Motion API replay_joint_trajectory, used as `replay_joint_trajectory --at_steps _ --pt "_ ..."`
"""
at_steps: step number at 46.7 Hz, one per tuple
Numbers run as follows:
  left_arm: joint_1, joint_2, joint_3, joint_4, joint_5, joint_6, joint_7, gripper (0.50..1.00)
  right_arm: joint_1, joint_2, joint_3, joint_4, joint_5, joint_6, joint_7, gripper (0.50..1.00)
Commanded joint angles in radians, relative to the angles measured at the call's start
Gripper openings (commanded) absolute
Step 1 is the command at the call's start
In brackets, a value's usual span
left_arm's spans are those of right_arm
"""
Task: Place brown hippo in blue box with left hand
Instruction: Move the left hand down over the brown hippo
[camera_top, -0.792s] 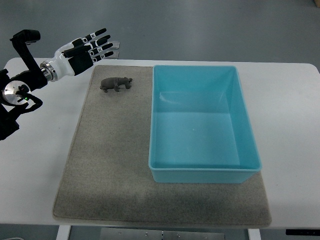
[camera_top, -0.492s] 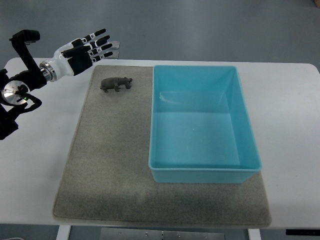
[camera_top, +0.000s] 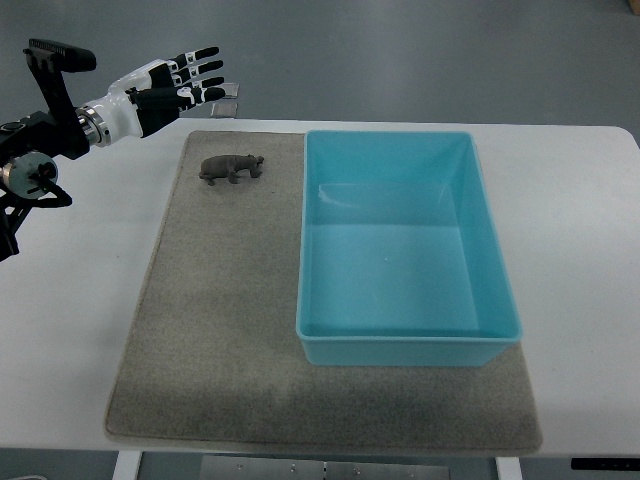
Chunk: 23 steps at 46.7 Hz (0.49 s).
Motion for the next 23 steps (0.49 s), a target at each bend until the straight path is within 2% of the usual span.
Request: replay_joint_trajectory --at_steps 1,11,23 --pt "-0.01 0.004 0.009 -0.001 0.146 0.054 -0.036 0.999 0.0 0.0 0.0 0.0 0.0 0.0 0.0 0.936" --pt "-0.019 0.024 0.014 -0.019 0.522 0.221 -0.045 0.999 0.0 0.0 0.0 0.0 0.0 0.0 0.0 0.936" --pt "-0.045 0.039 0.067 -0.044 0.752 0.235 -0.058 0.999 0.0 0.0 0.0 0.0 0.0 0.0 0.0 0.936"
